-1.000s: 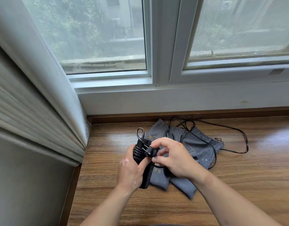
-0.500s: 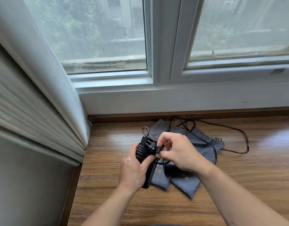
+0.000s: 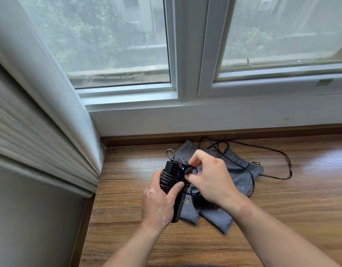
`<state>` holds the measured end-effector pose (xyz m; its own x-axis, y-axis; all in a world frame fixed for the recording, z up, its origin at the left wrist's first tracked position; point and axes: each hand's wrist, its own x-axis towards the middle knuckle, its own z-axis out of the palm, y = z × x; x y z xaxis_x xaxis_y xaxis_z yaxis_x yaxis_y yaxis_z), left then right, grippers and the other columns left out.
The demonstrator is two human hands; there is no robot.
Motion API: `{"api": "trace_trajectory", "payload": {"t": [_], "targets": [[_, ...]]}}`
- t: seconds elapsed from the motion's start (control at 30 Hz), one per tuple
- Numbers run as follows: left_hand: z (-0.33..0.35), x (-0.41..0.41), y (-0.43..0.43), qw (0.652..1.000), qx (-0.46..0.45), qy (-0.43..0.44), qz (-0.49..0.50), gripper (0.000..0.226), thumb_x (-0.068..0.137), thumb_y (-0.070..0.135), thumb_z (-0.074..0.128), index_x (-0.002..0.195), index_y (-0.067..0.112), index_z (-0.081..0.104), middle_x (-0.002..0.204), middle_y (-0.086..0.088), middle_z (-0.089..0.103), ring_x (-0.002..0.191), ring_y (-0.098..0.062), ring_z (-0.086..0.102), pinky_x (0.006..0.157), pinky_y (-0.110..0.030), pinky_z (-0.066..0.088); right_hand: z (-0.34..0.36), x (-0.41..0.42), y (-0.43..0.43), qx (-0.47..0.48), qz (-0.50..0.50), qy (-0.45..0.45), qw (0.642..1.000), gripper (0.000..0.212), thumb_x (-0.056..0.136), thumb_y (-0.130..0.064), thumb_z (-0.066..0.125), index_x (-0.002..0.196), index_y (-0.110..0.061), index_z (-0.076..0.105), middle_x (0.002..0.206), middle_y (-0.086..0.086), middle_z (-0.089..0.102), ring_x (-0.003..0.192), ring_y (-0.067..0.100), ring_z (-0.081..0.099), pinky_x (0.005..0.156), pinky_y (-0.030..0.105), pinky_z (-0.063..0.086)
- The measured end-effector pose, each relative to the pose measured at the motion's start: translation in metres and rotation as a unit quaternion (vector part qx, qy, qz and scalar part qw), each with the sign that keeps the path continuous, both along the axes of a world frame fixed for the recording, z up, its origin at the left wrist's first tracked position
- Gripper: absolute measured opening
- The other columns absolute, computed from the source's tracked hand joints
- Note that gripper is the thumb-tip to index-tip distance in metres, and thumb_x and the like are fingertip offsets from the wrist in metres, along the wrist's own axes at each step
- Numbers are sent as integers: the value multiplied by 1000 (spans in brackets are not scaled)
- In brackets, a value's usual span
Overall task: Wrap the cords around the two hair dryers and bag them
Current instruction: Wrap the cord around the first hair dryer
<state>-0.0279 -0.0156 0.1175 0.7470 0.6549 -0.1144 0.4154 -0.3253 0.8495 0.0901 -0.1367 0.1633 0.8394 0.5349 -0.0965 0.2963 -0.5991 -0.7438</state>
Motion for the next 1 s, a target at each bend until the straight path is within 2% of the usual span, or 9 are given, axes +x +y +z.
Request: {"api": "trace_trajectory", "payload": {"t": [0.17, 0.27, 0.4, 0.47, 0.53, 0.67, 0.8, 0.87, 1.0], "targets": [[0, -1, 1, 1000, 3, -17, -22, 43, 82, 30, 87, 118, 32, 63, 82, 22, 73, 81, 11, 66, 72, -2, 44, 0, 1, 4, 12, -40, 47, 998, 43, 82, -24, 76, 117, -34, 55, 89, -9, 61, 74, 15, 68, 78, 33, 56], [1, -2, 2, 999, -17, -21, -29, 44, 82, 27, 87, 116, 39, 61, 80, 25, 74, 81, 11, 67, 72, -2, 44, 3, 2, 8, 34, -47, 113, 992, 46, 86, -22, 75, 128, -33, 60, 96, -9, 60, 61, 16, 73, 73, 35, 63], [0, -4, 9, 998, -41, -14, -43, 44, 83, 27, 86, 118, 38, 62, 85, 19, 76, 84, 8, 68, 73, -5, 47, 10, 7, 6, 152, -27, 312, 937, 24, 90, -3, 71, 111, -15, 71, 84, -1, 59, 60, 16, 63, 79, 50, 64], [-1, -4, 13, 997, -46, -9, -58, 44, 83, 30, 86, 116, 42, 59, 88, 15, 76, 85, 5, 69, 75, -10, 50, 16, 12, 5, 180, -34, 396, 900, 10, 95, -12, 66, 103, -6, 70, 89, 8, 60, 64, 20, 61, 77, 49, 62], [-1, -5, 16, 996, -45, -5, -81, 42, 84, 33, 85, 116, 41, 60, 90, 13, 77, 85, 0, 71, 77, -17, 54, 18, 17, 2, 170, -43, 426, 887, 19, 100, -25, 62, 97, -7, 68, 97, 11, 60, 65, 23, 63, 69, 43, 63], [-1, -7, 19, 992, -48, -11, -114, 43, 84, 30, 86, 121, 31, 63, 91, 16, 77, 82, -3, 73, 76, -17, 55, 19, 25, -2, 133, -4, 436, 890, 8, 100, -17, 64, 102, -10, 63, 93, 13, 67, 69, 25, 71, 60, 35, 63], [2, -6, 18, 991, -40, -30, -122, 44, 83, 30, 86, 120, 37, 62, 99, 22, 76, 88, 0, 73, 80, -14, 54, 18, 35, -9, 128, 1, 407, 904, 13, 100, -12, 64, 111, -6, 62, 100, 13, 70, 68, 23, 73, 53, 28, 58], [5, -7, 18, 990, -49, -43, -125, 45, 83, 35, 83, 121, 40, 60, 102, 23, 77, 92, 1, 74, 85, -16, 55, 14, 42, -14, 102, -8, 359, 928, 18, 99, -15, 65, 117, -12, 65, 105, 13, 71, 63, 17, 70, 57, 29, 59], [8, -10, 18, 986, -68, -62, -137, 50, 85, 45, 82, 128, 30, 61, 106, 16, 78, 98, -5, 75, 93, -26, 58, 4, 54, -24, 79, -1, 281, 956, 12, 99, -12, 64, 106, -13, 74, 88, 5, 65, 68, 14, 53, 52, 22, 51]]}}
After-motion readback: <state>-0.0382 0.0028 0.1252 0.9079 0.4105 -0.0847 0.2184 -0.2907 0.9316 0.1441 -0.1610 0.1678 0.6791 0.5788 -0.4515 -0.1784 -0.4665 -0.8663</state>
